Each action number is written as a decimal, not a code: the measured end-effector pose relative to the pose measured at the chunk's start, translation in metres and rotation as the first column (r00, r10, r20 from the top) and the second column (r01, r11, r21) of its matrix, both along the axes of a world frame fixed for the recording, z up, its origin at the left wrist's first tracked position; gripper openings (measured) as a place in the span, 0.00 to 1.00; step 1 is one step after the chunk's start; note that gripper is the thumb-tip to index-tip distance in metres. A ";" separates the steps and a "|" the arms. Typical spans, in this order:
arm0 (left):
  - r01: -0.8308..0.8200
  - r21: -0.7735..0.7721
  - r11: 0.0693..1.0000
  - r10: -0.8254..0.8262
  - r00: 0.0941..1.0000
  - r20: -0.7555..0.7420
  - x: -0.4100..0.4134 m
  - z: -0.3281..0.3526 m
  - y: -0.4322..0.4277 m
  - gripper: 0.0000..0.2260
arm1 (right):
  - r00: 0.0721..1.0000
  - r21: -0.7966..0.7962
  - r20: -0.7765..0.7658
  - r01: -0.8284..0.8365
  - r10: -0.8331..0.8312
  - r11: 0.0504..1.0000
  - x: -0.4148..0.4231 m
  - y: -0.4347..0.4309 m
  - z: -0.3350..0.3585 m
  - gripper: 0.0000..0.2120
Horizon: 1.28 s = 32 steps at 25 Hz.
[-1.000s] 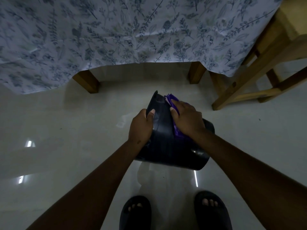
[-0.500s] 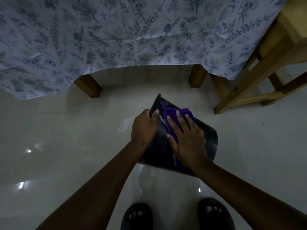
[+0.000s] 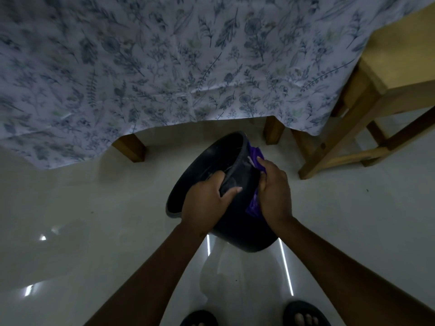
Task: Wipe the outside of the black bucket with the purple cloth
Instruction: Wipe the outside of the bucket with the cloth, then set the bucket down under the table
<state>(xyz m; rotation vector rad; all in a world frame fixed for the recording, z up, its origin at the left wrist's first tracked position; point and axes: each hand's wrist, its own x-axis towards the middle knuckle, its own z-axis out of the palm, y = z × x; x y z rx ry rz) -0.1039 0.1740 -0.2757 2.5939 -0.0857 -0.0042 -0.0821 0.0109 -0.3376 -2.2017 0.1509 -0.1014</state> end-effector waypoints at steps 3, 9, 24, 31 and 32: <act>0.118 0.120 0.986 -0.124 0.991 0.046 -0.007 0.000 -0.008 0.14 | 0.999 -0.018 0.015 -0.031 0.031 0.999 0.000 -0.014 0.005 0.21; 0.299 0.244 0.923 -0.259 0.949 -0.182 -0.024 -0.028 -0.018 0.14 | 0.999 -0.197 -0.008 -0.037 0.036 0.980 -0.017 -0.039 0.002 0.18; 0.315 0.127 0.941 -0.231 0.867 -0.442 -0.022 0.001 -0.059 0.15 | 0.997 -0.304 -0.013 0.074 -0.082 0.950 -0.032 -0.095 0.043 0.20; 0.280 0.020 0.960 -0.274 0.949 -0.159 0.028 0.080 -0.131 0.13 | 0.938 -0.345 0.335 0.211 -0.090 0.915 0.019 -0.134 0.154 0.22; 0.277 0.001 0.961 -0.274 0.952 -0.139 0.034 0.087 -0.137 0.14 | 0.921 -0.343 0.376 0.244 -0.106 0.907 0.028 -0.140 0.166 0.22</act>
